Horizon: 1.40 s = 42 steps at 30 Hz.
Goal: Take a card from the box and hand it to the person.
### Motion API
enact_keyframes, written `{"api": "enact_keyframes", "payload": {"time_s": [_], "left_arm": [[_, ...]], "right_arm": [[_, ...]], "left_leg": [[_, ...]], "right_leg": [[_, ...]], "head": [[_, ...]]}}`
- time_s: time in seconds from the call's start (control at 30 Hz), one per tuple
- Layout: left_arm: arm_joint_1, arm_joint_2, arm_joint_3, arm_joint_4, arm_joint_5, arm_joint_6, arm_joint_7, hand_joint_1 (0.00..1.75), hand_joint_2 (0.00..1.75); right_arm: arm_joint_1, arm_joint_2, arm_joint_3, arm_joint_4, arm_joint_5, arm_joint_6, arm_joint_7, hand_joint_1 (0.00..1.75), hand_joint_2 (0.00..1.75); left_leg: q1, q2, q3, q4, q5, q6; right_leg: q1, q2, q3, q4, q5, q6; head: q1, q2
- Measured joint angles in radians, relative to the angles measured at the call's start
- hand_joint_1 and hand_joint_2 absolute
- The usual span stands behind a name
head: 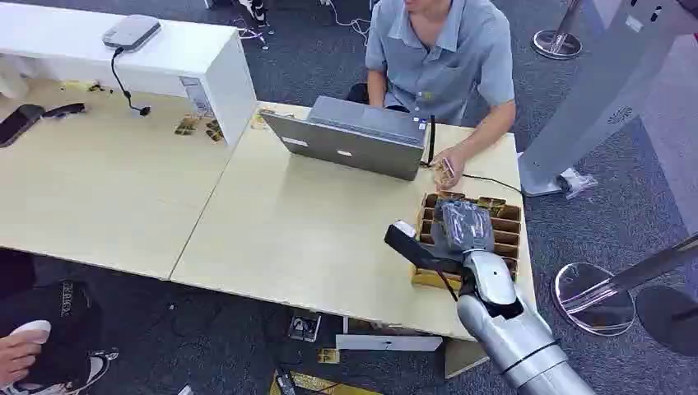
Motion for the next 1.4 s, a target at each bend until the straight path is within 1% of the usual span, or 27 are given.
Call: {"api": "enact_keyframes", "payload": {"time_s": [0.5, 0.57, 0.7, 1.0, 1.03, 1.4], "left_arm": [[0.0, 0.0, 0.0, -0.001, 0.0, 0.0, 0.002, 0.0, 0.0], [0.0, 0.0, 0.0, -0.002, 0.0, 0.001, 0.002, 0.0, 0.0], [0.0, 0.0, 0.0, -0.002, 0.0, 0.001, 0.001, 0.0, 0.0], [0.0, 0.0, -0.002, -0.002, 0.0, 0.001, 0.001, 0.0, 0.0], [0.0, 0.0, -0.002, -0.002, 0.0, 0.001, 0.001, 0.0, 0.0], [0.0, 0.0, -0.003, -0.003, 0.0, 0.0, 0.001, 0.0, 0.0]], "right_arm": [[-0.002, -0.006, -0.001, 0.003, 0.01, -0.006, 0.011, 0.96, 1.75], [-0.002, -0.007, -0.002, -0.003, 0.016, -0.006, 0.015, 0.96, 1.75], [-0.002, -0.011, -0.005, -0.025, 0.02, -0.006, 0.021, 0.91, 1.75], [-0.002, -0.023, -0.019, -0.069, 0.03, -0.004, 0.029, 0.94, 1.75], [-0.002, -0.023, -0.022, -0.072, 0.031, -0.004, 0.029, 0.98, 1.75], [-0.001, -0.026, -0.026, -0.074, 0.032, -0.001, 0.027, 0.98, 1.75]], "left_leg": [[0.0, 0.0, 0.0, 0.0, 0.0, 0.0], [0.0, 0.0, 0.0, 0.0, 0.0, 0.0], [0.0, 0.0, 0.0, 0.0, 0.0, 0.0], [0.0, 0.0, 0.0, 0.0, 0.0, 0.0], [0.0, 0.0, 0.0, 0.0, 0.0, 0.0], [0.0, 0.0, 0.0, 0.0, 0.0, 0.0]], "right_leg": [[0.0, 0.0, 0.0, 0.0, 0.0, 0.0], [0.0, 0.0, 0.0, 0.0, 0.0, 0.0], [0.0, 0.0, 0.0, 0.0, 0.0, 0.0], [0.0, 0.0, 0.0, 0.0, 0.0, 0.0], [0.0, 0.0, 0.0, 0.0, 0.0, 0.0], [0.0, 0.0, 0.0, 0.0, 0.0, 0.0]], "head": [[0.0, 0.0], [0.0, 0.0], [0.0, 0.0], [0.0, 0.0], [0.0, 0.0], [0.0, 0.0]]}}
